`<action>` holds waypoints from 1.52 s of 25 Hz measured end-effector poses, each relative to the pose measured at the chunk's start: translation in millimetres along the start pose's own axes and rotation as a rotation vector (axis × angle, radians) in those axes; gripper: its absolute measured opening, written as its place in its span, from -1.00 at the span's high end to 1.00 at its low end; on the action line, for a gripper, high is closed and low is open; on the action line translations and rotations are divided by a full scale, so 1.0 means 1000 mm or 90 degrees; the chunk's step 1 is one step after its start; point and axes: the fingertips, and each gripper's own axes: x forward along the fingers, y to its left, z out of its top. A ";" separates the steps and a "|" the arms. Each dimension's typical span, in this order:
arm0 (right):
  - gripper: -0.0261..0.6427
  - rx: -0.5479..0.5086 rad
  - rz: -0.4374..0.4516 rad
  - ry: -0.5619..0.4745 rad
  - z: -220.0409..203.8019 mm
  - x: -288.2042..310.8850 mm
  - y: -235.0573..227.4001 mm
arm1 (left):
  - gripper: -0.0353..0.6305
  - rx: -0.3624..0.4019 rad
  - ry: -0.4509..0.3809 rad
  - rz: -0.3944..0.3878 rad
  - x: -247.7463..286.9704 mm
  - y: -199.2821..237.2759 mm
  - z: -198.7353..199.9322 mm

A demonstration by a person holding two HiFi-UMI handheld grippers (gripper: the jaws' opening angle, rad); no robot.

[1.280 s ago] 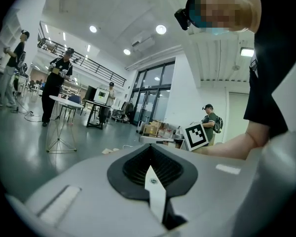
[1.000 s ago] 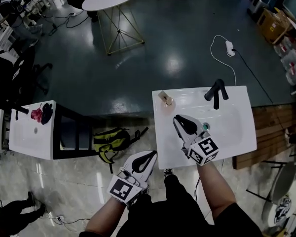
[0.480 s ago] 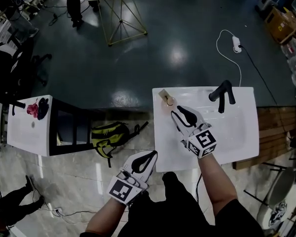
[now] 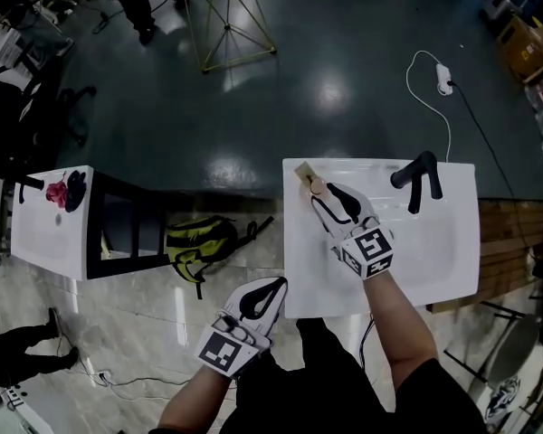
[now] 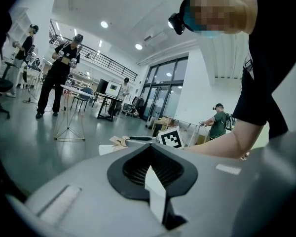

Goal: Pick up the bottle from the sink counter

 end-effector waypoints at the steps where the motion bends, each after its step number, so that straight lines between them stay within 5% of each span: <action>1: 0.40 -0.002 0.003 0.001 -0.001 0.003 -0.001 | 0.88 -0.002 0.003 0.002 0.000 0.001 -0.002; 38: 0.49 -0.069 0.015 -0.037 -0.009 0.035 -0.003 | 0.88 -0.029 0.028 0.023 0.007 0.024 -0.025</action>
